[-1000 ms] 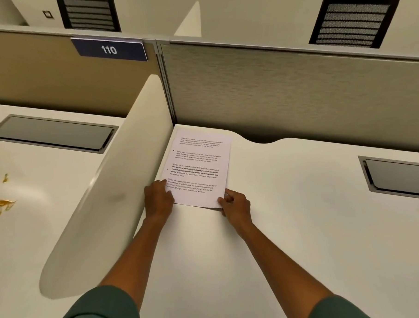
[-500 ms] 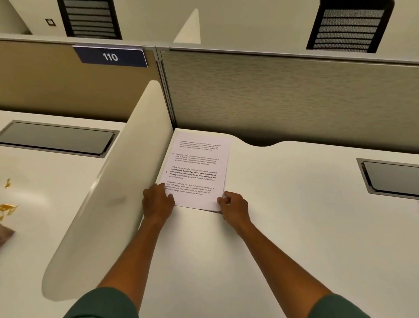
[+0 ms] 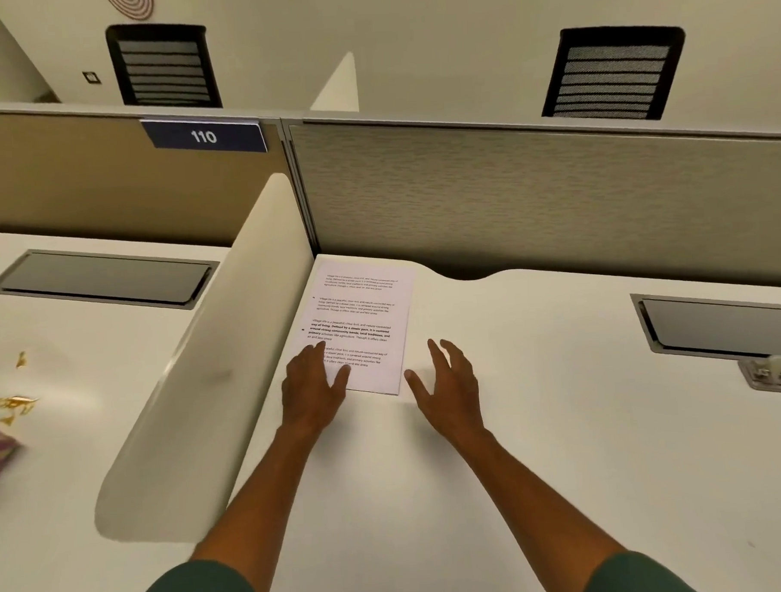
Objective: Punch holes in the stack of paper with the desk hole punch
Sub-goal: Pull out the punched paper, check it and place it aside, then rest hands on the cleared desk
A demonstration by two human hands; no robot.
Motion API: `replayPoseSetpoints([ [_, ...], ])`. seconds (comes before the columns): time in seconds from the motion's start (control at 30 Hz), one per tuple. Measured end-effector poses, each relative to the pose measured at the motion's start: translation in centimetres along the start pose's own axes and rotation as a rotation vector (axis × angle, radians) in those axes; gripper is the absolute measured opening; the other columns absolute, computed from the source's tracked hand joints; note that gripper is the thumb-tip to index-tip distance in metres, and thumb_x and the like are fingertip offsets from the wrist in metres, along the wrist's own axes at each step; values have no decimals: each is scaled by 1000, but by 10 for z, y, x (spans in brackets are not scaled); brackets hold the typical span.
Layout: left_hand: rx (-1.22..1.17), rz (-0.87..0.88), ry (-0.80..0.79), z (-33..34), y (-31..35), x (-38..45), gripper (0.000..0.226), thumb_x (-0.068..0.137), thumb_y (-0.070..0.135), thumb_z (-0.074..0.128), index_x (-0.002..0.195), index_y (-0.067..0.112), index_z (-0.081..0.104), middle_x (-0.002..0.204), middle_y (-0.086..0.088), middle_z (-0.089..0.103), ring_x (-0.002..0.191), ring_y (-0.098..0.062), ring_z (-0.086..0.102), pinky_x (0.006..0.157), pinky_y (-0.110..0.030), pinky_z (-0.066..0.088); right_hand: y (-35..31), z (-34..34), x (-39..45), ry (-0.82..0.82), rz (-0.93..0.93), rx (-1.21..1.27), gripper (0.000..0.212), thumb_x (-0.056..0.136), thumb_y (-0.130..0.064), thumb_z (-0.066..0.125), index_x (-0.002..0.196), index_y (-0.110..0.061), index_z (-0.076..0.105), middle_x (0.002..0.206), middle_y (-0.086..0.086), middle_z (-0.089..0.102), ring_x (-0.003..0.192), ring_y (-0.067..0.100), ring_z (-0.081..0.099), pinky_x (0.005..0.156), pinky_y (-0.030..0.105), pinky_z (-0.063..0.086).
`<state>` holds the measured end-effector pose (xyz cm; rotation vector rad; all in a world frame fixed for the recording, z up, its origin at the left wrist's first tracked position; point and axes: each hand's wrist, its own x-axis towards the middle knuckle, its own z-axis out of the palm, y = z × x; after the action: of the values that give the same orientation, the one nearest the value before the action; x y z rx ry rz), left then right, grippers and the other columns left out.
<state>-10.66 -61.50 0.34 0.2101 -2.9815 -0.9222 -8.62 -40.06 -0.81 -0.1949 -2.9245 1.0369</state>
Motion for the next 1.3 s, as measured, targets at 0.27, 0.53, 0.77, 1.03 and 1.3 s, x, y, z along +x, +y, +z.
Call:
replayPoseSetpoints([
  [0.27,167,203,-3,9,66,-34,86,89,67,41,156,25,8,165,-5,2,152,-28,-1,120,-54,8,22,-55,-18,84,-136,-408,86,85,-79,18,154,-31,2,163,1,-9,150,26,-8,118,55,0],
  [0.53,162,359,-36,31,131,-77,88,83,75,26,155,30,3,165,-4,-3,152,-28,-5,120,-58,7,58,-120,-59,179,-43,-452,87,86,-79,17,153,-30,-5,162,2,-14,149,27,-11,118,58,0],
  [0.77,125,482,-116,75,193,-115,87,84,77,26,155,31,5,165,-3,0,152,-26,-4,119,-56,6,115,-177,-102,217,74,-477,86,88,-75,19,153,-28,-9,162,3,-16,149,28,-13,119,57,1],
  [1.03,122,574,-185,125,274,-166,87,84,76,26,155,30,6,165,-4,1,152,-27,-3,120,-56,6,200,-252,-148,278,161,-472,84,90,-71,23,154,-25,-4,163,4,-10,150,28,-9,119,56,0],
  [1.3,137,499,-178,181,346,-224,80,90,70,34,155,28,14,165,-5,8,152,-26,0,120,-54,7,304,-329,-171,264,130,-454,77,94,-62,31,154,-21,6,163,6,3,150,28,2,119,53,7],
])
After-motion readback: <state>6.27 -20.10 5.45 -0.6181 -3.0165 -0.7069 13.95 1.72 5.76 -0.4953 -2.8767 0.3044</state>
